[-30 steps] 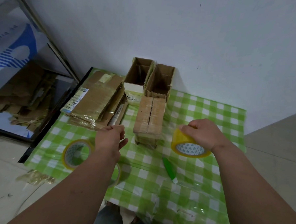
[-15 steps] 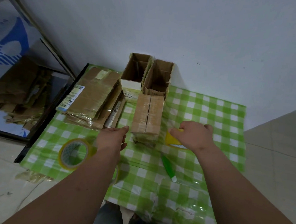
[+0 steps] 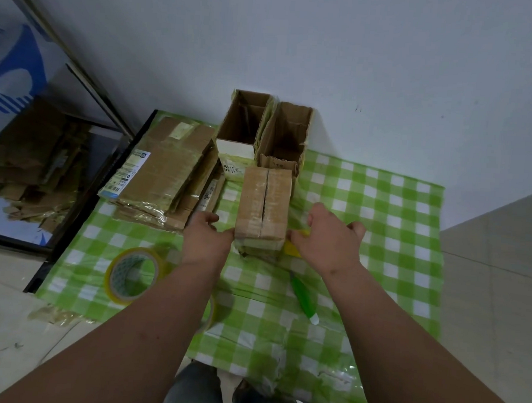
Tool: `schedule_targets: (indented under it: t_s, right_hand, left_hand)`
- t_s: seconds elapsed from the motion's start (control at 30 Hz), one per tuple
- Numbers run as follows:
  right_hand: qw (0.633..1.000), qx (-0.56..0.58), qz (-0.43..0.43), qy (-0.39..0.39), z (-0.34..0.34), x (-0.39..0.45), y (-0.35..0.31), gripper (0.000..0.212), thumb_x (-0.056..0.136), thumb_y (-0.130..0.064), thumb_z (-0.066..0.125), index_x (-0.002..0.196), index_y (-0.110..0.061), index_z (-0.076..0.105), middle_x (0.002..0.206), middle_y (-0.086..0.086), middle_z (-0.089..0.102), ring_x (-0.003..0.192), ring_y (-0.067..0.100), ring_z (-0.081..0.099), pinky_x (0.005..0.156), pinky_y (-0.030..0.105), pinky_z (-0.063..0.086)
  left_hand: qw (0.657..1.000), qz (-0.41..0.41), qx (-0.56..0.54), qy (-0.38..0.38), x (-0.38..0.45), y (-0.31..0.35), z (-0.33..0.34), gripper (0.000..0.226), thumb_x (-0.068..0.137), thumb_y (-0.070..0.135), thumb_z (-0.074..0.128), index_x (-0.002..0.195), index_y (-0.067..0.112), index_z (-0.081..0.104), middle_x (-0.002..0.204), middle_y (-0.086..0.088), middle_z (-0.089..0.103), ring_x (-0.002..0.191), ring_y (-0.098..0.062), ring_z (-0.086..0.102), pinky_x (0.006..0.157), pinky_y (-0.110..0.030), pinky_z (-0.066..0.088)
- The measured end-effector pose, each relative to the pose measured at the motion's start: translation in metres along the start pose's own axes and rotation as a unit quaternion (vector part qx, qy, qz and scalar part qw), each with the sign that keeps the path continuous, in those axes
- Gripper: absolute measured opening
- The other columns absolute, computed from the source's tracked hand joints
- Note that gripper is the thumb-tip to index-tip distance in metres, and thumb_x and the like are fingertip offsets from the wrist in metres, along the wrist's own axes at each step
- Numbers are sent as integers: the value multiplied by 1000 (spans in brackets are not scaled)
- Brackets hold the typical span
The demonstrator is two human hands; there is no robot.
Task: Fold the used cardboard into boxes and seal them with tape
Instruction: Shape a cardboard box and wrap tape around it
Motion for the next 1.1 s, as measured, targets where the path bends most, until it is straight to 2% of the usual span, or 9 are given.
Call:
schedule_targets:
  t_s: [0.07,0.2,0.37,0.5,0.63,0.8,0.87,1.0,1.1]
  right_hand:
    - [999,15,-36,4,4,-3,-8,20,92,-42,55,87,-27,44,88,-9,52,83,18,54,84,37,19]
    - [996,40,-85,-3,13,-9,-11,6,93,-33,53,90,-32,58,98,-10,49,95,11,51,77,32,11]
    - [992,71,-102,-37,15,-12,-8,34,79,-55,48,97,-37,70,107,-12,47,103,4,44,77,31,9]
    - [990,48,-128,-29,13,-14,-10,41,75,-64,48,97,-38,69,106,-12,45,103,5,42,77,30,9]
    - [991,27,-134,-7,11,-14,-15,43,73,-67,46,92,-35,69,102,-11,43,98,9,45,78,31,9]
    - [992,14,-115,42,9,-17,-19,52,70,-72,33,83,-35,68,95,-11,47,94,12,50,76,32,10]
    - [993,-7,-105,47,10,-18,-22,54,72,-72,31,85,-35,68,95,-11,47,94,12,50,75,32,10]
    - [994,-30,-102,32,14,-18,-22,42,84,-69,46,97,-36,69,101,-9,47,99,13,49,75,32,9]
    - [994,-9,-105,0,17,-18,-20,47,78,-71,41,97,-36,67,104,-9,46,103,12,48,76,32,10]
  left_hand:
    - [999,36,19,-12,-2,6,3,16,88,4,64,97,17,59,93,-1,63,87,-23,62,72,-29,47]
    - [993,84,69,-42,-2,11,4,22,89,4,55,85,21,67,84,3,69,85,-20,65,76,-34,53]
    - [979,157,96,-89,-9,19,-1,26,96,14,53,103,28,74,91,9,71,75,-2,61,64,-20,47]
    - [966,185,108,-143,-8,18,-4,30,95,15,61,117,33,71,107,14,73,92,6,63,77,-14,47]
    - [962,196,96,-163,-8,19,-2,34,91,12,68,120,28,70,96,17,72,68,15,60,64,-4,45]
    - [956,230,124,-136,-5,22,1,30,88,17,72,117,28,72,95,18,72,77,23,58,69,3,41]
    - [954,242,140,-113,-5,22,1,27,88,20,72,114,29,73,94,19,72,78,19,59,72,0,43]
    - [949,255,166,-79,-6,24,2,21,87,21,72,107,27,73,89,16,71,85,-4,67,82,-29,55]
    - [941,275,181,-82,-7,25,3,21,87,21,71,108,24,72,94,10,73,87,-10,67,81,-35,56]
Point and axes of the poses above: each hand's wrist, its own x-axis towards the middle knuckle, its own z-axis out of the palm, y = z × x, the point moved 8 cm from there along x, towards the middle knuckle
